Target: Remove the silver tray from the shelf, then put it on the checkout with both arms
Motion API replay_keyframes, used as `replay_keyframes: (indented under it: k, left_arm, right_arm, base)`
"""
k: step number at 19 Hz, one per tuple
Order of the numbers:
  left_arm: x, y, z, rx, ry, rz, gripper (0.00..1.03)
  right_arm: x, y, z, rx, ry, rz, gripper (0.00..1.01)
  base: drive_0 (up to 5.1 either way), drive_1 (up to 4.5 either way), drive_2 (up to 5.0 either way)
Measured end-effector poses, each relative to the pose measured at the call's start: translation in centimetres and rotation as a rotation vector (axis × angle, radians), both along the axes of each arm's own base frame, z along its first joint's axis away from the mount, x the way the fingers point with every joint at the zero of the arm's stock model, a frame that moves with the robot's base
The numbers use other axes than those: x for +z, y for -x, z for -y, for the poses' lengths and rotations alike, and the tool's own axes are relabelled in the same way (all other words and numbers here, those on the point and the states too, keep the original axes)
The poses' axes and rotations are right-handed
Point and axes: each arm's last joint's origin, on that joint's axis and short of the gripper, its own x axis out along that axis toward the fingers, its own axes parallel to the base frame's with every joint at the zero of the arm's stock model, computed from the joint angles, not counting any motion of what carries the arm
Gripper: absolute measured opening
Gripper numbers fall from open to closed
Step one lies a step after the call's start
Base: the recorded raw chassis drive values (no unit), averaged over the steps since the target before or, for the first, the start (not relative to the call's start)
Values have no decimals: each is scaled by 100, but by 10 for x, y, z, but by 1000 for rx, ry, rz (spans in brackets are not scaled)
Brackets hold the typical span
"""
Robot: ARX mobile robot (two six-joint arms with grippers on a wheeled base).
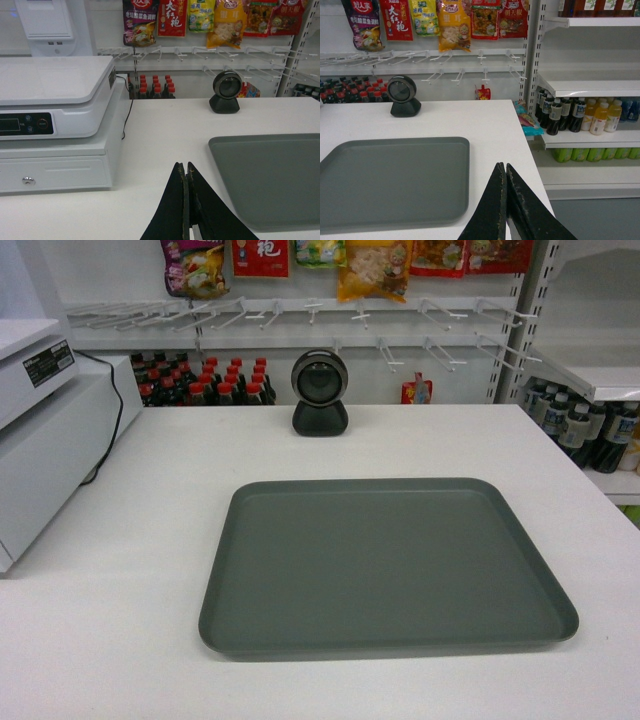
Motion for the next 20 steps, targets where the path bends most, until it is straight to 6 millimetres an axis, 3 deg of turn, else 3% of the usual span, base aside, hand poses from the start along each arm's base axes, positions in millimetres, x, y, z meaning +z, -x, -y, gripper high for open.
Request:
replay_keyframes:
  k: [2, 10, 11, 20]
  left_arm:
    - [0, 0, 0, 0, 1, 2, 1]
    - [0, 0, 0, 0, 0, 2, 92]
    - [0, 0, 0, 0, 0, 2, 100]
    - [0, 0, 0, 0, 0, 2, 98]
  right_arm:
    - [0, 0, 0, 0, 1, 0, 3]
    - [0, 0, 0, 0, 0, 0, 96]
    - [0, 0, 0, 0, 0, 0, 99]
    - [0, 0, 0, 0, 0, 0, 98]
  base:
    - [0, 0, 0]
    - [0, 0, 0]
    - [0, 0, 0]
    - [0, 0, 0]
